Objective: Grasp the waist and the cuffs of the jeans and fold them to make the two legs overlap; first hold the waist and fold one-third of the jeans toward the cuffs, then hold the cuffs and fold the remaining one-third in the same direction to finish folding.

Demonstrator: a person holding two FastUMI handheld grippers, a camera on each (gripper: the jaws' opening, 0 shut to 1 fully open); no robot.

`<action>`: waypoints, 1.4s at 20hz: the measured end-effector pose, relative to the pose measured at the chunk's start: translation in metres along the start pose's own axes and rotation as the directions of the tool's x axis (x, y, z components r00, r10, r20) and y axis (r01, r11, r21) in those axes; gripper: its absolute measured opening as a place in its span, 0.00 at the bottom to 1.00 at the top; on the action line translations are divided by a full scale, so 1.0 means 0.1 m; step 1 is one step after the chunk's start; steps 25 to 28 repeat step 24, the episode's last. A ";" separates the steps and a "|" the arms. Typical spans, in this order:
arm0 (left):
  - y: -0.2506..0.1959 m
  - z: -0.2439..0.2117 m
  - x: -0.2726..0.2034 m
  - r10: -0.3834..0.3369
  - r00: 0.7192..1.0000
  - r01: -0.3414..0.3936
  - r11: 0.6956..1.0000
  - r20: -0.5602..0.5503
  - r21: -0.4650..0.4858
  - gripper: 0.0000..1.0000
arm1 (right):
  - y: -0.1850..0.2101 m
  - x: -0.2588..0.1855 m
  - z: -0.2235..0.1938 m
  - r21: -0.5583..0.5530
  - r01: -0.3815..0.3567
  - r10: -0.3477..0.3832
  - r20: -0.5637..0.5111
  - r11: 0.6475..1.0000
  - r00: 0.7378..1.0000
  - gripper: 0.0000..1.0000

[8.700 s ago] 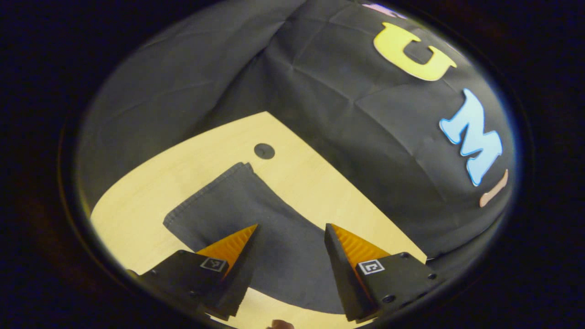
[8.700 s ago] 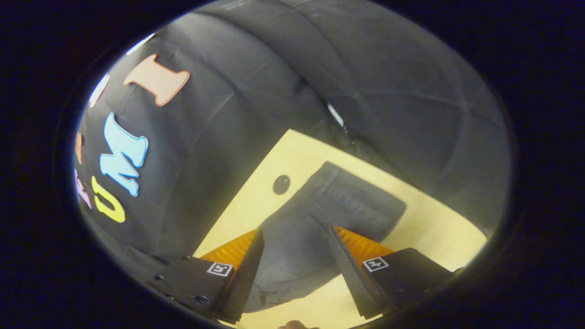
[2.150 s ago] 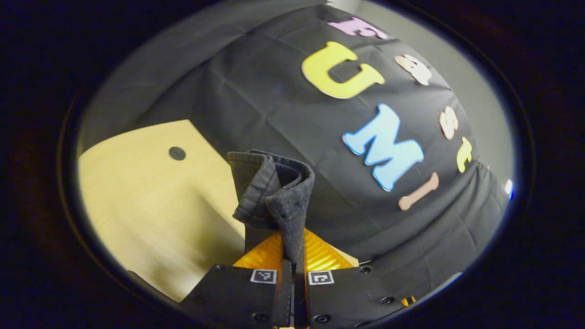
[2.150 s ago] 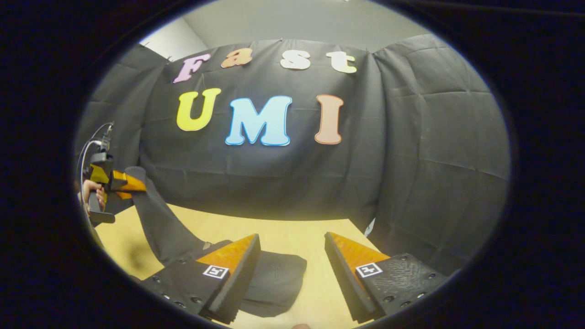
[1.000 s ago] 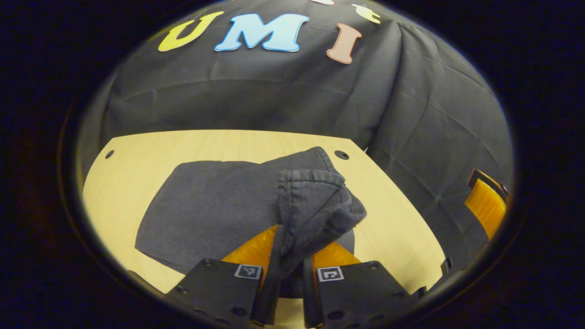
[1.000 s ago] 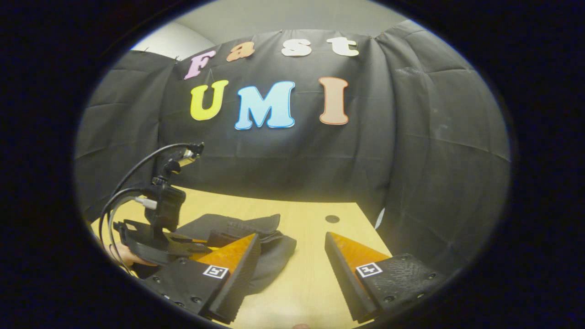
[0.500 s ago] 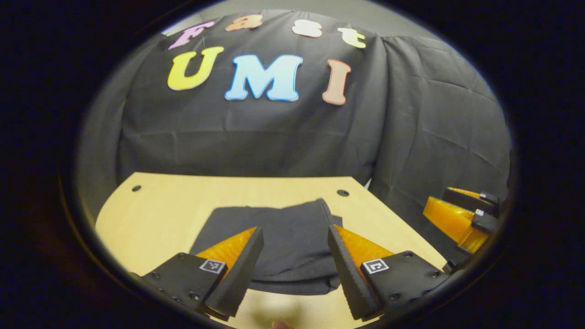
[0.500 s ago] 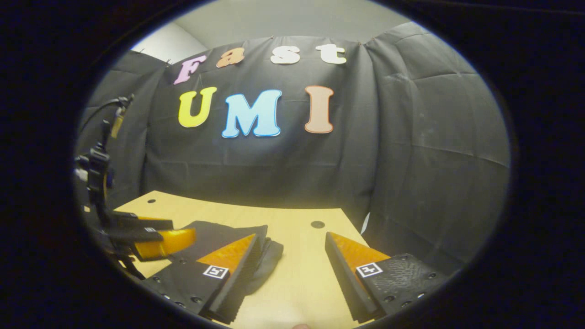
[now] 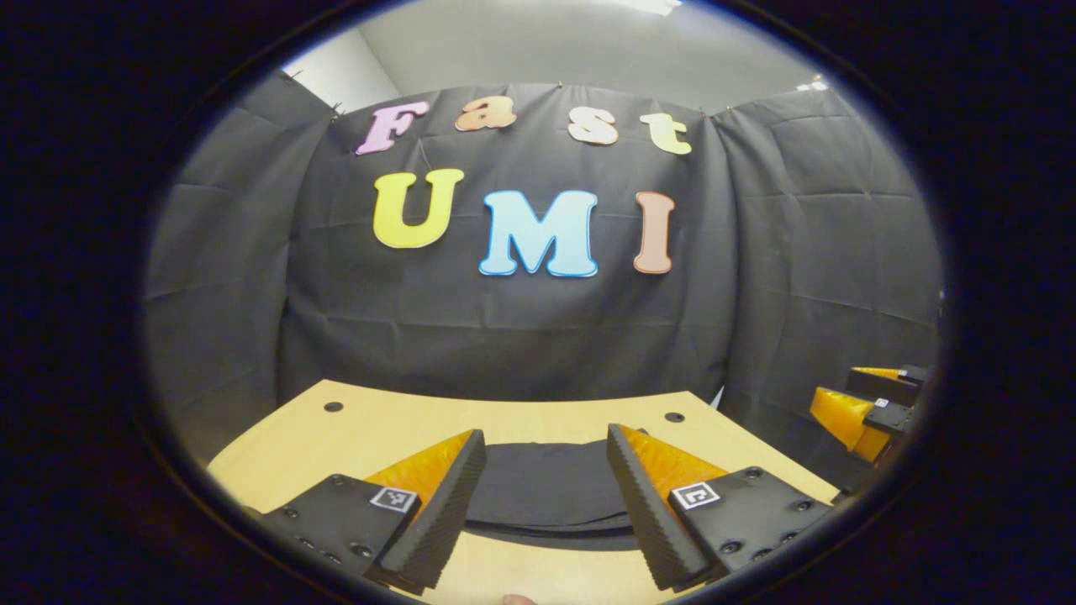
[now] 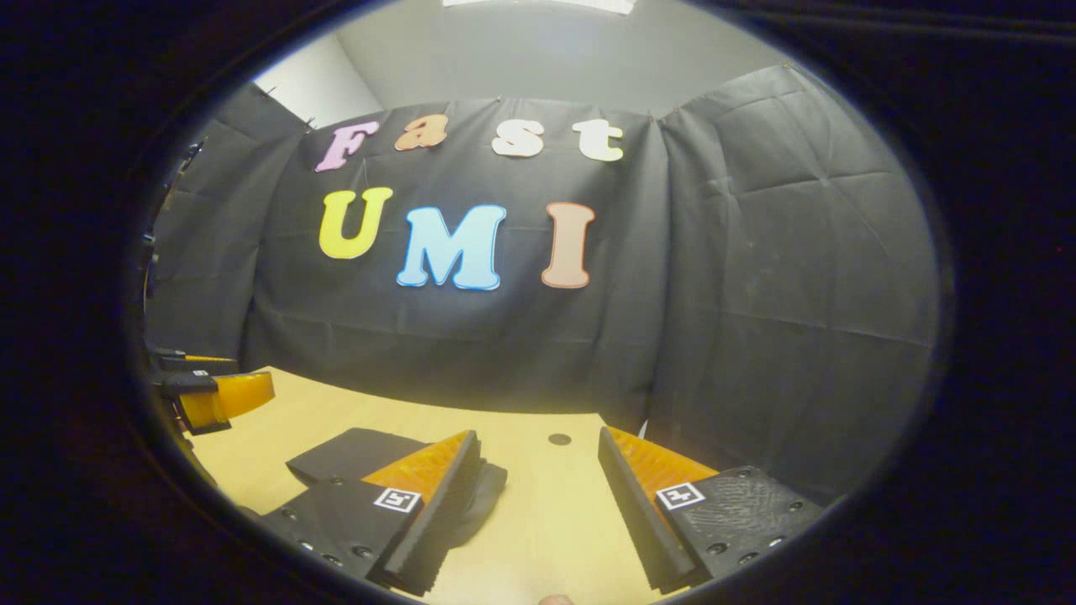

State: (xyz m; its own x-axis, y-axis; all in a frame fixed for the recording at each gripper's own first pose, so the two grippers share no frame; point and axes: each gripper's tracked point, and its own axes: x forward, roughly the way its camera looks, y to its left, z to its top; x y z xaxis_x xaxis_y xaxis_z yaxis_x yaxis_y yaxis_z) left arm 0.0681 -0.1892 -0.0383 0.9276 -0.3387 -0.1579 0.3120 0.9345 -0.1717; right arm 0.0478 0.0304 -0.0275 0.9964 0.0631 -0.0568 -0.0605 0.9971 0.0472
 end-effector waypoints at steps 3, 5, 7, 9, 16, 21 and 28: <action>0.06 0.05 -0.21 0.019 1.000 -0.019 1.000 0.001 0.005 0.94 | 0.07 -0.18 0.14 -0.010 -0.016 0.016 0.028 1.000 0.999 0.86; 0.11 0.13 -0.33 0.035 0.999 -0.036 0.999 0.018 0.009 0.94 | 0.06 -0.21 0.19 -0.011 -0.016 0.016 0.048 1.000 0.999 0.89; 0.15 0.18 -0.41 0.059 0.998 -0.060 0.998 0.030 0.010 0.94 | 0.08 -0.21 0.15 0.001 -0.026 0.026 0.035 1.000 0.999 0.90; 0.19 0.25 -0.47 0.084 0.995 -0.085 0.996 0.054 0.005 0.94 | 0.06 -0.22 0.17 0.004 -0.037 0.037 0.035 0.999 0.999 0.91; 0.13 0.26 -0.52 0.177 0.981 -0.177 0.984 0.077 -0.005 0.94 | -0.20 -0.21 0.15 0.020 -0.062 0.061 0.068 0.998 0.996 0.94; -0.25 0.37 -0.65 0.194 0.973 -0.192 0.981 0.122 -0.028 0.94 | -0.60 -0.29 0.13 -0.002 -0.048 0.048 0.093 0.999 0.995 0.93; -0.45 0.41 -0.69 0.201 0.968 -0.199 0.980 0.149 -0.027 0.94 | -0.79 -0.35 0.19 -0.012 -0.044 0.045 0.121 0.999 0.992 0.93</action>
